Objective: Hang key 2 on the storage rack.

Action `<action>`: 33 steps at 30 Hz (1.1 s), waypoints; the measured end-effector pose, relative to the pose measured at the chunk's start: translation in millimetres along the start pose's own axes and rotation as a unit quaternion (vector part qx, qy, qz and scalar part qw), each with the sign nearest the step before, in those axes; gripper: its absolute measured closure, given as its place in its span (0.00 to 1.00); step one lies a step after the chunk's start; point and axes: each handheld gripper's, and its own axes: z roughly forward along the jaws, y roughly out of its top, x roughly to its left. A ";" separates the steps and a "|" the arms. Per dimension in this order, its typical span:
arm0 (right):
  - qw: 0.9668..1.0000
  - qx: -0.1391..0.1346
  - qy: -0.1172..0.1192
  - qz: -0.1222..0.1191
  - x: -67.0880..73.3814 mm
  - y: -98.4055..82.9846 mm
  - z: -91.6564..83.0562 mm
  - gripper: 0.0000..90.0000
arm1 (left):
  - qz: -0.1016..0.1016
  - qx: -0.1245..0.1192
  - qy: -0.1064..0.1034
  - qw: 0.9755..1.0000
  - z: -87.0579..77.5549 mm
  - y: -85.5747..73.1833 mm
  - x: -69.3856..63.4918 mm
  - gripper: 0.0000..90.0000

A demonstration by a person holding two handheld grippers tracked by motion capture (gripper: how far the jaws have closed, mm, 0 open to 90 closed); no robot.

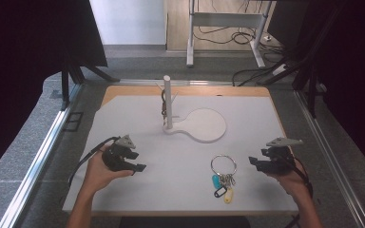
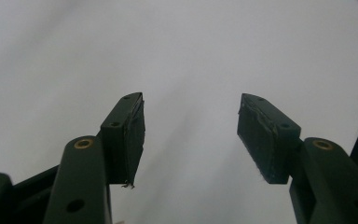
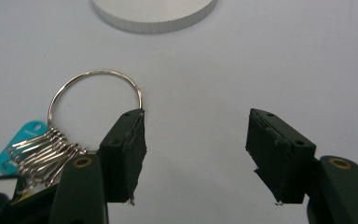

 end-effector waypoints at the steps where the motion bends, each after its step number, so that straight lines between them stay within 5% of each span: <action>1: 1.000 0.014 0.000 -0.007 1.8 6.1 -0.6 0.44 | 0.002 0.000 0.000 1.000 0.2 -0.4 0.5 0.47; 5: 0.998 0.052 0.023 -0.017 5.4 20.9 5.2 0.48 | -0.003 -0.001 -0.004 1.000 1.4 -1.4 0.0 0.47; 11: 0.991 0.128 0.043 -0.025 11.5 41.7 25.3 0.55 | -0.001 0.010 -0.003 1.000 3.1 -2.8 -1.5 0.46; 16: 0.982 0.179 0.055 -0.039 19.8 55.8 48.1 0.63 | -0.001 0.007 -0.004 1.000 1.5 -3.7 -2.3 0.46; 22: 0.967 0.243 0.053 -0.060 31.9 67.5 78.2 0.71 | 0.001 0.008 -0.006 1.000 2.2 -3.8 -2.4 0.46; 33: 0.951 0.301 0.041 -0.063 37.4 69.4 101.6 0.82 | 0.003 0.014 -0.008 1.000 6.3 -3.6 -3.9 0.46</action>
